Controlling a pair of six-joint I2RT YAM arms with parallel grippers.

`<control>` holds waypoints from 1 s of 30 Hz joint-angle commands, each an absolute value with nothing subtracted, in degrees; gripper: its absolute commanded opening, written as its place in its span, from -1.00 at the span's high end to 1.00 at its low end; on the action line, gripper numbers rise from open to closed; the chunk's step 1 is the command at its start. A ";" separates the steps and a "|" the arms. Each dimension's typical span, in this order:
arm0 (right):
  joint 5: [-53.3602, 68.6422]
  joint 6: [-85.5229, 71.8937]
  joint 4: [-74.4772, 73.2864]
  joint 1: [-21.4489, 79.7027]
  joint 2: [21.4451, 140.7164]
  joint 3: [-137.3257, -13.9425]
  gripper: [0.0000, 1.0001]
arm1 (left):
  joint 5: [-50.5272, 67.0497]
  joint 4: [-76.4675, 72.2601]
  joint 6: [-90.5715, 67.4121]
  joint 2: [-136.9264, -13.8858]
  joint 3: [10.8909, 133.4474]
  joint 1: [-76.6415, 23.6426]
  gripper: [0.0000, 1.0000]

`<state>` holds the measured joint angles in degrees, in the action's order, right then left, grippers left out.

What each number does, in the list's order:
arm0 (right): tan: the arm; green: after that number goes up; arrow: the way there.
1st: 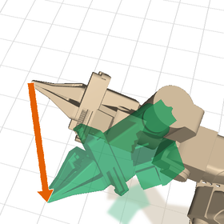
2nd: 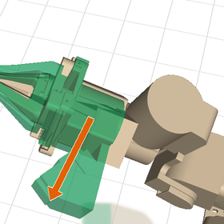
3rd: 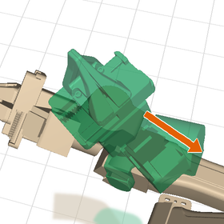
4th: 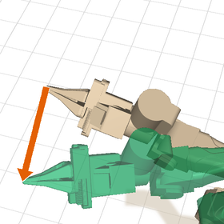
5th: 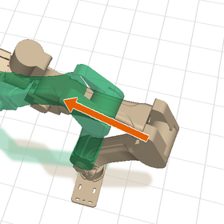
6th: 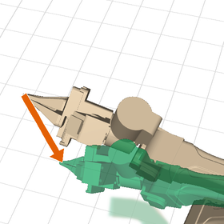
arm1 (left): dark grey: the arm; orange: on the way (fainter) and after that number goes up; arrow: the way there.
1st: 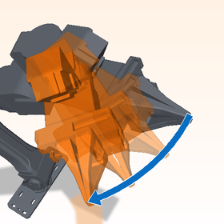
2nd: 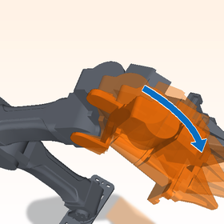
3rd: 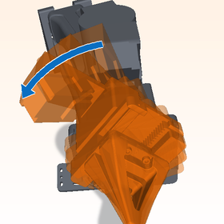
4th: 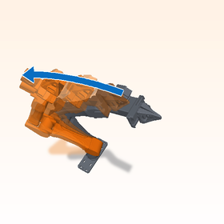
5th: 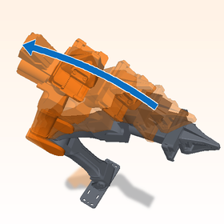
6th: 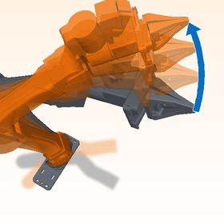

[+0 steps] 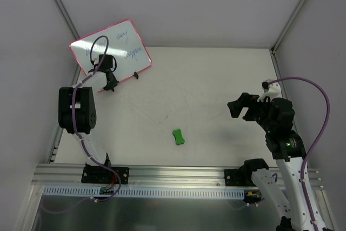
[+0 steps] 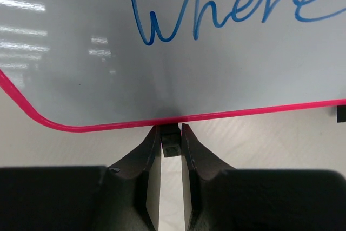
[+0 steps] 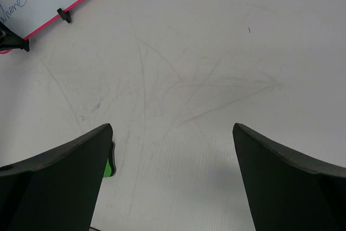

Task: Erase the whiteboard

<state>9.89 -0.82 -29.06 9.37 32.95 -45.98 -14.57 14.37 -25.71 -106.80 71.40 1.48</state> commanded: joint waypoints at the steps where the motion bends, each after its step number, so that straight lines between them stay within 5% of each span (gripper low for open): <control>1: 8.88 0.97 -28.48 9.58 32.78 -46.58 -0.98 | -13.88 13.62 -29.79 -101.96 70.32 -3.86 1.00; 25: 10.28 1.58 -28.56 9.58 32.08 -46.23 -0.98 | -18.54 17.13 -60.11 -100.72 61.87 -24.17 1.00; 29: 10.37 1.58 -28.74 9.58 31.47 -45.71 -0.98 | -18.81 17.93 -59.86 -99.59 62.14 -24.35 0.52; 30: 10.37 1.67 -28.74 9.67 31.12 -45.62 -0.98 | -18.98 18.10 -59.42 -99.15 62.14 -24.43 0.23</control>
<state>9.80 0.91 -29.30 9.37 32.38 -45.93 -22.46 15.99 -56.62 -101.82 62.72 -22.94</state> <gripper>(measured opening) 0.991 0.298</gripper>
